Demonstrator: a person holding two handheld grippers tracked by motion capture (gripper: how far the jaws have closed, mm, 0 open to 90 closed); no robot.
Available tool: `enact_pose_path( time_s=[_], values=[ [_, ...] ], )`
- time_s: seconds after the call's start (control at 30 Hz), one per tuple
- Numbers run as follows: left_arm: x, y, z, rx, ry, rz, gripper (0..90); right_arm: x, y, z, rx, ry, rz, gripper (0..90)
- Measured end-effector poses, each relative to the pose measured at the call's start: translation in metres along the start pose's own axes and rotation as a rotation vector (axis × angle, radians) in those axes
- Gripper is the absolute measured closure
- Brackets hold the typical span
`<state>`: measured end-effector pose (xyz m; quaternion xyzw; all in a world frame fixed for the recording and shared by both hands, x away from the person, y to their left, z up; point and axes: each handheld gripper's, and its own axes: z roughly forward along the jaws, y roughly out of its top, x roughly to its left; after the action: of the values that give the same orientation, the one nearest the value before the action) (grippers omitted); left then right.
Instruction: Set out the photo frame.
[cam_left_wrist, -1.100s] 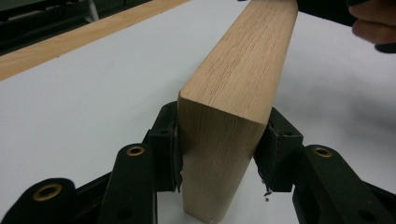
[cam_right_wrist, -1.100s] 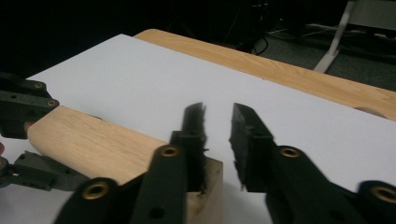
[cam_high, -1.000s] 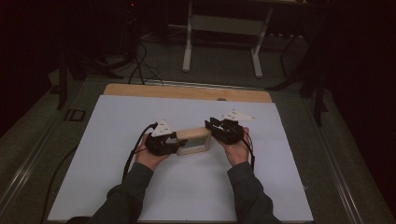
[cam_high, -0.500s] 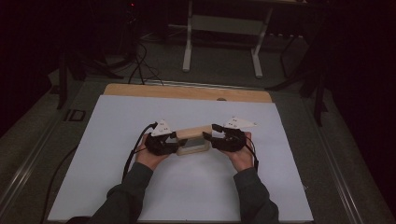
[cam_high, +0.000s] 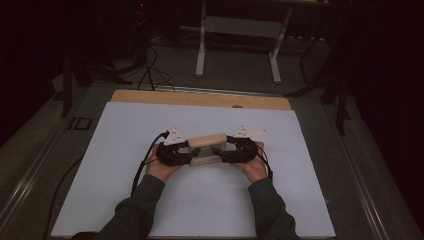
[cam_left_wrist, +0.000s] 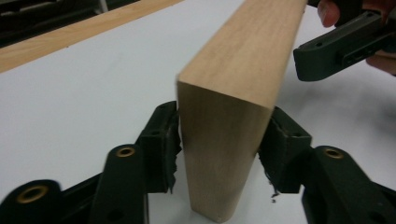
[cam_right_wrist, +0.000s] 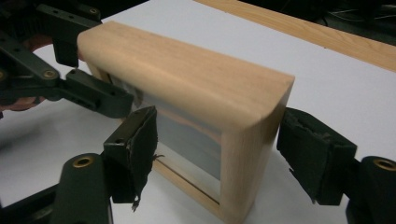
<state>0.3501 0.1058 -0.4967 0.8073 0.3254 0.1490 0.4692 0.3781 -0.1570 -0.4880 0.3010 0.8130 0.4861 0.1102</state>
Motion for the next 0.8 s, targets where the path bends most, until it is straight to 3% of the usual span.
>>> enact_pose_path(
  time_s=[0.2, 0.5, 0.8],
  values=[
    [-0.0020, 0.0000, -0.0086, -0.025, 0.009, -0.007, 49.7, -0.0028, 0.0000, 0.0057, -0.001, 0.021, 0.010, 27.0],
    [-0.0015, -0.0013, -0.0103, -0.024, 0.009, -0.020, 57.6, -0.0040, -0.0013, 0.0059, -0.001, 0.035, 0.018, 33.8],
    [0.0039, 0.0007, -0.0067, -0.023, 0.015, -0.037, 57.2, -0.0042, -0.0015, 0.0055, 0.001, 0.011, 0.026, 39.0]
  ],
)
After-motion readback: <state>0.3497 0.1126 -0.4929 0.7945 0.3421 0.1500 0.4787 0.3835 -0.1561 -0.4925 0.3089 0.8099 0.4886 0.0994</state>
